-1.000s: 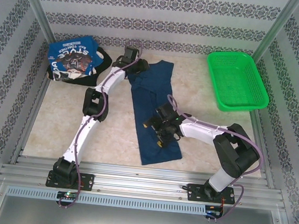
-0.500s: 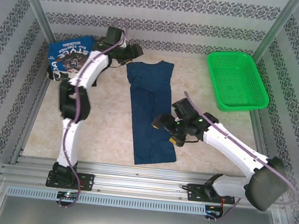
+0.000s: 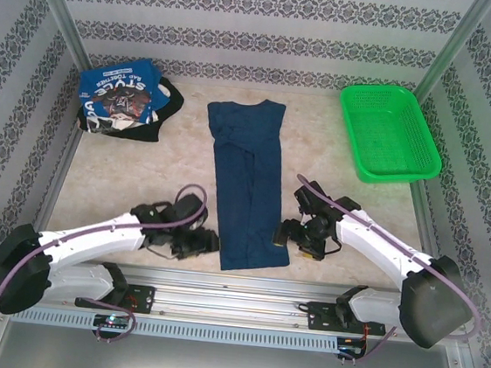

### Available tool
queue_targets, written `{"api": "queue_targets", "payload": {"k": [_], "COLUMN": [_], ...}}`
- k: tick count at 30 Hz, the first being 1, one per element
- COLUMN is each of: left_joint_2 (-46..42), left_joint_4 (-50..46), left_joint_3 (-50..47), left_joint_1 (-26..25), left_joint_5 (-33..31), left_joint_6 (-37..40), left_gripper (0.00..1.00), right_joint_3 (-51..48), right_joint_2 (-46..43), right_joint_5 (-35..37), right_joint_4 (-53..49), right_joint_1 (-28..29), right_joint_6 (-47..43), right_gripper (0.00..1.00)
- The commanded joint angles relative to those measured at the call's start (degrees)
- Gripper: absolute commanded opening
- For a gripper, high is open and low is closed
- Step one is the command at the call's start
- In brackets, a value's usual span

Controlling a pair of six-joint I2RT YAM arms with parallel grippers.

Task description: Fold and stack the t-shirts

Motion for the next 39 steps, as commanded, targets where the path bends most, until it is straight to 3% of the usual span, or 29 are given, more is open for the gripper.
{"api": "queue_targets", "payload": {"k": [1,8,12,18,28,31,39], "left_joint_2": [-0.16,10.61,14.44,13.0,16.71,18.18,15.26], "left_joint_4": [13.72,24.69,23.63,17.73,18.19,18.61,13.38], "left_joint_3": [-1.76,-0.77,0.53,1.21,1.47,1.34,3.15], "left_joint_1": [-3.4,-7.24,-8.67,-9.16,-9.43,-9.76,-10.21], "left_joint_5": [-4.65,-4.12,-3.34,-4.9,-4.58,-4.48,-6.39], "left_joint_6": [-11.5,-14.15,-15.3,-16.15,-16.19,-16.17,-13.24], "left_gripper": [0.59,0.57,0.55,0.51,0.41,0.32,0.04], "right_joint_3": [-1.82,-3.46,-4.74,-5.12,-5.15,-6.29,-5.67], "right_joint_2": [1.69,3.5,4.51,5.9,8.96,8.87,8.21], "right_joint_5": [-1.26,-0.73,-0.67,-1.55,-4.91,-4.63,-7.84], "right_joint_4": [2.24,2.6,4.39,7.07,10.04,10.07,11.24], "right_joint_1": [-0.48,-0.58,-0.59,-0.57,-0.49,-0.48,-0.39], "right_joint_6": [-3.13,-4.41,-4.66,-5.21,-4.85,-4.35,-3.23], "right_gripper": [0.79,0.76,0.75,0.71,0.57,0.51,0.07]}}
